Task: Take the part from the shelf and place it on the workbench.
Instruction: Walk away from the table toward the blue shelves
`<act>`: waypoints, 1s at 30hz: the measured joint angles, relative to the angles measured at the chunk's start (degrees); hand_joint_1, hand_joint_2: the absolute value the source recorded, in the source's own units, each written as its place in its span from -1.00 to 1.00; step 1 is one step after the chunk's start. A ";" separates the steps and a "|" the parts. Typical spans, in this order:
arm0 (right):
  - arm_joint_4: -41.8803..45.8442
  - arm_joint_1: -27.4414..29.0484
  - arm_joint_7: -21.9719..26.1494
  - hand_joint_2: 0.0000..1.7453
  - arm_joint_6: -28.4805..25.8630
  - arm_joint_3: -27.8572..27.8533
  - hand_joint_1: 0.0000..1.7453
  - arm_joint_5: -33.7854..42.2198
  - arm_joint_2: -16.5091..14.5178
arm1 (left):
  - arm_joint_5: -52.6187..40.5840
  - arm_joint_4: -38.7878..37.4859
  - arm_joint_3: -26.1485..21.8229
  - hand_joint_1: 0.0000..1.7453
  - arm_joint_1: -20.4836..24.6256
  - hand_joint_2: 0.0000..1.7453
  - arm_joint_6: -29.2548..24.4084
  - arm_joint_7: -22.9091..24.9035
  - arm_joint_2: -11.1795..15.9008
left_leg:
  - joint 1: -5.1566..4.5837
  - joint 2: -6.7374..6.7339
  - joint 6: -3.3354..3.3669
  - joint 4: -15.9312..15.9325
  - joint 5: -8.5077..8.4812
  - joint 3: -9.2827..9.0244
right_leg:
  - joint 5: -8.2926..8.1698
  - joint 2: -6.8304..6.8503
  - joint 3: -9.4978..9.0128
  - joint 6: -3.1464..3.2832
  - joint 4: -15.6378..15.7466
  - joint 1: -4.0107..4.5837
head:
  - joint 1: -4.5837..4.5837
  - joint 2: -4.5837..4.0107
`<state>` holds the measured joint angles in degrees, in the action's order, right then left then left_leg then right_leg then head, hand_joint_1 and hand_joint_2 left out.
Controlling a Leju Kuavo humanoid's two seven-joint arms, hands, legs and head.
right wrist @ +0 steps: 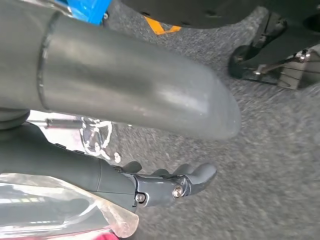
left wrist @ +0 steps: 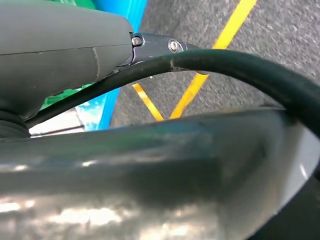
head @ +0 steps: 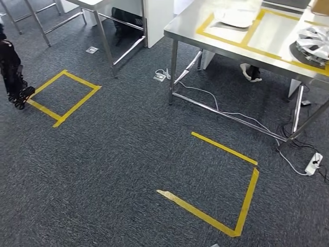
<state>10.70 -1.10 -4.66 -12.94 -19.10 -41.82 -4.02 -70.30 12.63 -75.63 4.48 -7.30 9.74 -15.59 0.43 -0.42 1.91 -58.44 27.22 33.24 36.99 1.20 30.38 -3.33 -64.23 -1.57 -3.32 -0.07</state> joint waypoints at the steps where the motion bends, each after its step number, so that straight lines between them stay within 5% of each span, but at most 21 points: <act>1: -0.01 0.11 0.03 -1.00 0.01 0.09 -1.00 -0.22 0.00 | -0.02 0.00 0.05 -1.00 0.08 -1.00 0.19 -0.07 -0.01 | -0.13 0.73 0.21 -0.01 -0.01 0.05 | 1.65 -0.75 2.26 0.14 -4.33 0.10 | -0.04 0.00; 3: -0.01 0.33 0.09 -1.00 -0.01 0.24 -1.00 -0.72 0.00 | -0.06 0.00 0.19 -1.00 0.09 -1.00 0.49 -0.21 -0.01 | -0.39 2.32 0.37 -0.02 0.01 0.00 | 2.14 -1.09 5.47 0.43 -9.29 0.30 | -0.05 0.00; 4: -0.01 0.39 0.12 -1.00 -0.04 0.28 -1.00 -0.90 0.01 | -0.06 0.00 0.25 -1.00 0.09 -1.00 0.56 -0.30 -0.01 | -0.50 3.18 0.39 -0.02 0.03 -0.09 | 0.54 -1.23 5.58 0.64 -8.30 0.38 | -0.05 0.00; 7: -0.02 0.41 0.18 -1.00 -0.12 0.32 -1.00 -1.16 0.05 | -0.06 -0.01 0.37 -1.00 0.18 -1.00 0.65 -0.55 -0.03 | -0.67 5.62 0.25 -0.16 0.08 -0.28 | -5.90 -4.47 1.91 1.44 2.43 0.34 | -0.02 0.00; 9: -0.02 0.36 0.15 -1.00 -0.15 0.40 -1.00 -1.26 0.08 | -0.06 -0.02 0.39 -1.00 0.27 -1.00 0.68 -0.58 -0.05 | -0.61 6.93 -0.28 -0.29 -0.05 0.10 | -6.73 -6.53 0.28 1.61 6.12 0.27 | 0.01 0.00; 11: -0.02 0.24 0.05 -1.00 -0.17 0.65 -1.00 -1.41 0.07 | -0.06 -0.02 0.40 -1.00 0.17 -1.00 0.68 -0.52 -0.04 | -0.40 8.17 -1.04 -0.25 -0.35 0.51 | -6.71 -5.69 -0.24 1.84 6.61 0.30 | 0.01 0.00; 13: -0.02 0.23 0.01 -1.00 -0.21 0.94 -1.00 -1.53 0.09 | -0.06 -0.03 0.40 -1.00 0.01 -1.00 0.68 -0.37 -0.04 | -0.52 6.35 -1.68 -1.52 0.50 1.16 | -6.99 -4.12 -0.63 2.45 7.06 0.18 | 0.21 0.00; 16: -0.03 0.41 0.03 -1.00 -0.26 1.13 -1.00 -1.57 0.13 | -0.07 -0.04 0.40 -1.00 0.09 -1.00 0.68 -0.10 -0.02 | -0.42 1.61 -2.47 -10.63 5.50 5.26 | -6.93 -1.30 -0.95 3.11 7.33 0.33 | 0.62 0.00; 18: -0.03 0.44 0.02 -1.00 -0.25 1.17 -1.00 -1.56 0.14 | -0.09 -0.05 0.40 -1.00 0.03 -1.00 0.68 -0.03 0.00 | -0.15 1.04 -2.79 -15.52 7.00 7.35 | -6.72 0.62 -1.07 3.18 7.31 0.44 | 0.61 0.00; 20: -0.03 0.38 0.02 -1.00 -0.23 1.21 -1.00 -1.57 0.15 | -0.13 -0.06 0.40 -1.00 -0.08 -1.00 0.68 -0.03 0.04 | -0.06 0.52 -2.78 -12.40 4.49 5.49 | -6.48 2.23 -1.35 3.05 7.30 0.45 | 0.62 0.00; 22: -0.03 0.36 0.03 -1.00 -0.22 1.24 -1.00 -1.63 0.15 | -0.18 -0.06 0.42 -1.00 -0.05 -1.00 0.68 -0.05 0.07 | -0.41 -1.87 -2.32 -4.64 1.33 1.36 | -6.10 3.52 -1.74 2.60 7.28 0.58 | 0.64 0.00; 24: -0.02 0.31 0.04 -1.00 -0.25 1.24 -1.00 -1.69 0.15 | -0.27 -0.07 0.45 -1.00 0.04 -1.00 0.68 -0.08 0.07 | -0.93 -3.81 -1.64 -0.40 0.61 -0.76 | -5.72 4.62 -1.94 1.92 7.28 0.81 | 0.57 0.00; 26: -0.01 0.07 0.04 -1.00 -0.26 1.25 -1.00 -1.75 0.15 | -0.32 -0.07 0.46 -1.00 -0.06 -1.00 0.68 -0.10 0.08 | -1.16 -3.18 -1.03 0.04 0.79 -0.74 | -5.55 5.78 -2.39 1.27 7.47 0.89 | 0.52 0.00; 28: 0.01 -0.12 0.06 -1.00 -0.26 1.27 -1.00 -1.84 0.15 | -0.32 -0.07 0.46 -1.00 -0.17 -1.00 0.69 -0.11 0.05 | -0.97 -1.90 -0.33 0.59 0.43 -0.86 | -4.60 4.86 -2.35 0.74 6.78 0.70 | 0.40 0.00; 30: 0.02 -0.05 0.09 -1.00 -0.25 1.29 -1.00 -1.89 0.15 | -0.32 -0.07 0.46 -1.00 -0.03 -1.00 0.70 -0.12 -0.02 | -0.71 -0.61 0.24 1.01 0.07 -0.93 | -1.65 1.48 0.11 0.48 1.79 0.51 | 0.03 0.00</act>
<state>10.72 -1.15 -4.57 -13.19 -17.81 -43.71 -3.87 -70.62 12.57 -75.17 4.45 -6.60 9.62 -15.61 -0.29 -1.03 2.16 -57.43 27.28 32.31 35.33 2.67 30.48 -2.85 -62.44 -1.06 -3.29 -0.07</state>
